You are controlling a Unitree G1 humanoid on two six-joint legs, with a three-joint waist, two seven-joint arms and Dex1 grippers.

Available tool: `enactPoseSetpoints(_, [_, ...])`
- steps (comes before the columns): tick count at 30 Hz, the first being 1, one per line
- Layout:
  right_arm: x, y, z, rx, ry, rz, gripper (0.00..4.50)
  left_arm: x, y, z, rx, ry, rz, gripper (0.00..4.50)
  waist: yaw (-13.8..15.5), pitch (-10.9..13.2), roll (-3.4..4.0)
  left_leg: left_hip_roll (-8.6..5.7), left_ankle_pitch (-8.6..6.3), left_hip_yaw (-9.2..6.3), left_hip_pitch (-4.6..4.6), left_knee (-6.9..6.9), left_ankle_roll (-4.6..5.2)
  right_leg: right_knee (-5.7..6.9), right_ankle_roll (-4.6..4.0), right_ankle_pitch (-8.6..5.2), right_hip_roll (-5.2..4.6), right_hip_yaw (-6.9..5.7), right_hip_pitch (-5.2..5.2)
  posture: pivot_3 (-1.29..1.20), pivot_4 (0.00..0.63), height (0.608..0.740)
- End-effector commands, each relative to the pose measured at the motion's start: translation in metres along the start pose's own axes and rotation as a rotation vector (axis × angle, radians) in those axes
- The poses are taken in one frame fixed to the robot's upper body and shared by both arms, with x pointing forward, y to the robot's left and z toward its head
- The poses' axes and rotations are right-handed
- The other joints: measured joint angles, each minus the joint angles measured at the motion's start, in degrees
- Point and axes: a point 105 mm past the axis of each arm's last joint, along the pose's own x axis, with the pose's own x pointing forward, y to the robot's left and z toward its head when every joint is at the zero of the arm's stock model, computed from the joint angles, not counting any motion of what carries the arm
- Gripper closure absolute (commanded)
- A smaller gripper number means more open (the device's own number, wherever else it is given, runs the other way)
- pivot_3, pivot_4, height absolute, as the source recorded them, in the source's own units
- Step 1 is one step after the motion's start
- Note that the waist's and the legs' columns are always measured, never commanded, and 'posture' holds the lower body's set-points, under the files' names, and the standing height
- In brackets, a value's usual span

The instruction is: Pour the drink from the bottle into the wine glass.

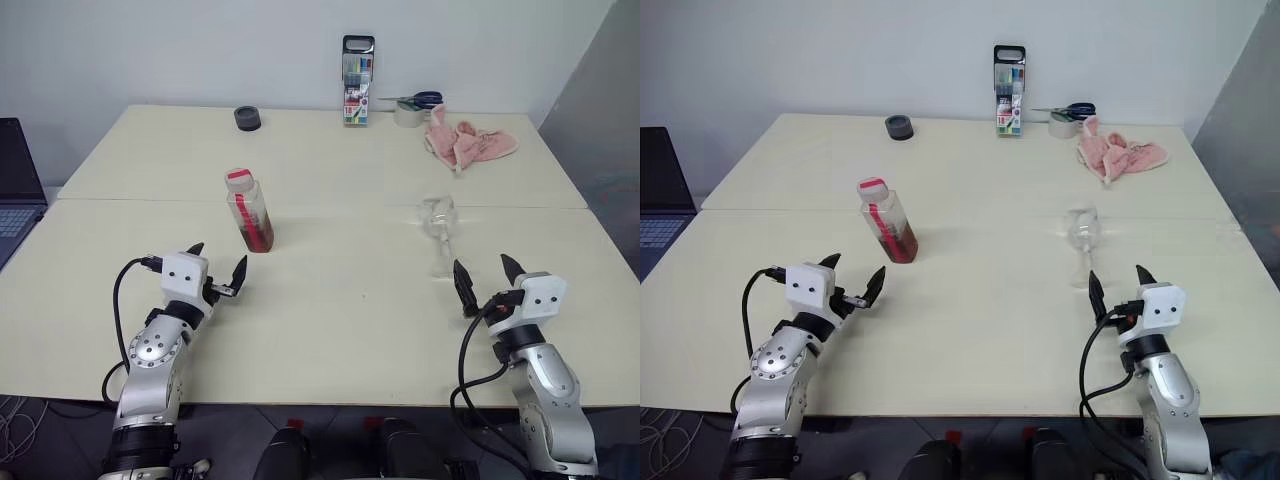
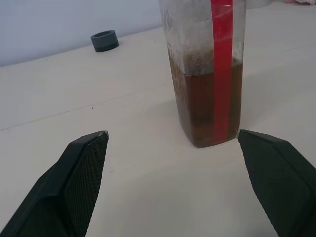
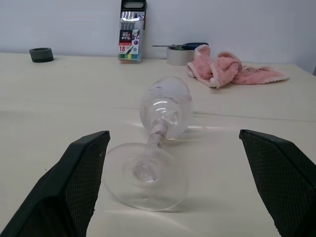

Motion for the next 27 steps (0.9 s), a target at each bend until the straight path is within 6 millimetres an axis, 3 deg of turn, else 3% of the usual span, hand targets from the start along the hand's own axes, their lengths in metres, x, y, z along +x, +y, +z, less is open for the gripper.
enactPoseSetpoints(1, [0.001, -0.001, 0.012, -0.018, -0.049, 0.007, 0.0, 0.001, -0.004, 0.019, 0.029, -0.077, -0.014, 0.04, 0.0, 0.0, 0.0, 0.0, 0.0, 0.0, 0.0, 0.0, 0.0, 0.0, 0.0, 0.0, 0.0, 0.0, 0.0, 0.0, 0.15, 0.74])
enactPoseSetpoints(27, [0.003, 0.004, 0.011, -0.016, -0.049, 0.027, 0.0, -0.001, -0.009, 0.027, 0.042, -0.061, -0.062, 0.04, 0.0, 0.0, 0.02, 0.0, 0.0, 0.0, 0.0, -0.01, 0.0, -0.01, 0.0, 0.0, 0.0, 0.0, 0.0, 0.0, 0.15, 0.74])
